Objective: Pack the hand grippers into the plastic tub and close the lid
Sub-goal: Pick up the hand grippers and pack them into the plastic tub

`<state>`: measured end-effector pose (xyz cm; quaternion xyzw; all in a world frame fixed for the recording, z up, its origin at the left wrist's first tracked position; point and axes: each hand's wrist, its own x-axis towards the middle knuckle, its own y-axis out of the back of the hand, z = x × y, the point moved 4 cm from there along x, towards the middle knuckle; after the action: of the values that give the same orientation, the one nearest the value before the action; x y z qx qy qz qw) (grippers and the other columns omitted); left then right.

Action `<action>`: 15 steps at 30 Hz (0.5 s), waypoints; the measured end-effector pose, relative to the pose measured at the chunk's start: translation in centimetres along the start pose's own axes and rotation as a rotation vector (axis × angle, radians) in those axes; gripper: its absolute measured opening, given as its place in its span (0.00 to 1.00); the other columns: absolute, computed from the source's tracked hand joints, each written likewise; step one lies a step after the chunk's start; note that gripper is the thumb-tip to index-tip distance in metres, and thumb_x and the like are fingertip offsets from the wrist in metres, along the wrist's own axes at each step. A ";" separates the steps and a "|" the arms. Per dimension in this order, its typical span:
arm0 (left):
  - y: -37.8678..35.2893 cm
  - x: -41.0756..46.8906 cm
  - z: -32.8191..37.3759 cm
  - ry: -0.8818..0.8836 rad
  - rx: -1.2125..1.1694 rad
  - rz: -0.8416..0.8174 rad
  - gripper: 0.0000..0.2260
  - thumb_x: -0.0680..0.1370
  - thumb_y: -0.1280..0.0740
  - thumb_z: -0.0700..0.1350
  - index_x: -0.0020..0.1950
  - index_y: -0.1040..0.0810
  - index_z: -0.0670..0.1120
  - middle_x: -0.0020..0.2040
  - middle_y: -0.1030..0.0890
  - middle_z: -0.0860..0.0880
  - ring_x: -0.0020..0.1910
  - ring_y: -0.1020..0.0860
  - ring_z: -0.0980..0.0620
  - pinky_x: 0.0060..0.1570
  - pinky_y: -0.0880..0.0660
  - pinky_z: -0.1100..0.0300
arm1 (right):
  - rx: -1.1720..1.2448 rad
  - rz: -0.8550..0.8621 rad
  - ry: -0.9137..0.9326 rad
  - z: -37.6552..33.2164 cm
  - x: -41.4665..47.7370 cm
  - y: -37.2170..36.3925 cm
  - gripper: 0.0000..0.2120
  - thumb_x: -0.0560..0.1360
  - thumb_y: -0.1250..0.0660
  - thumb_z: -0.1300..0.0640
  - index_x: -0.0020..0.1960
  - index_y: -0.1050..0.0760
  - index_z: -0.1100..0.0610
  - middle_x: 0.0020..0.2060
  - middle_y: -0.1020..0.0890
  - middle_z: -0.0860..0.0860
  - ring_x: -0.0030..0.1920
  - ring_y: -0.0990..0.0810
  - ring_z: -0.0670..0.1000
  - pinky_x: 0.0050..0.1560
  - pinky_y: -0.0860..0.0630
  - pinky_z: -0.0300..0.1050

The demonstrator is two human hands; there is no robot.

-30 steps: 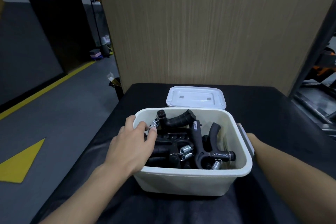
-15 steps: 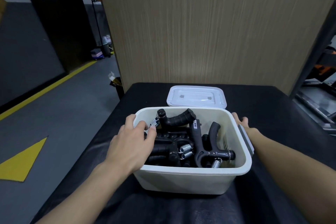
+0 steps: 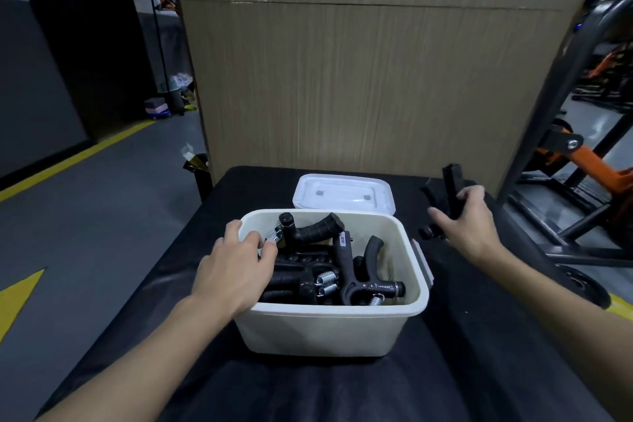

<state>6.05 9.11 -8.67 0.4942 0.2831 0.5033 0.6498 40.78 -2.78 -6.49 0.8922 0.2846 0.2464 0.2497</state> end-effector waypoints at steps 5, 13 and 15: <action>0.1 0.0 0.0 -0.005 -0.019 0.005 0.17 0.81 0.50 0.56 0.51 0.25 0.50 0.70 0.37 0.50 0.58 0.29 0.45 0.56 0.29 0.46 | 0.194 -0.064 0.108 -4.3 -1.0 2.7 0.34 0.69 0.24 0.49 0.70 0.36 0.52 0.50 0.20 0.44 0.51 0.20 0.47 0.53 0.26 0.44; 0.1 -0.2 -0.1 -0.007 -0.032 -0.009 0.16 0.81 0.51 0.54 0.50 0.26 0.49 0.71 0.37 0.48 0.56 0.30 0.45 0.55 0.29 0.46 | -0.140 -0.489 0.537 -10.9 -5.9 0.6 0.31 0.67 0.27 0.62 0.67 0.31 0.48 0.50 0.20 0.42 0.49 0.19 0.44 0.47 0.22 0.36; 0.0 -0.1 -0.2 -0.010 -0.033 -0.007 0.17 0.82 0.51 0.54 0.49 0.26 0.49 0.72 0.38 0.48 0.56 0.30 0.44 0.55 0.29 0.46 | -0.331 -0.576 0.688 -12.0 -7.2 -0.4 0.30 0.64 0.31 0.60 0.65 0.32 0.48 0.52 0.20 0.42 0.52 0.22 0.45 0.56 0.23 0.47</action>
<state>5.87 9.10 -8.73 0.4851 0.2733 0.5031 0.6609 28.49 -3.38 0.21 0.5919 0.5434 0.4904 0.3376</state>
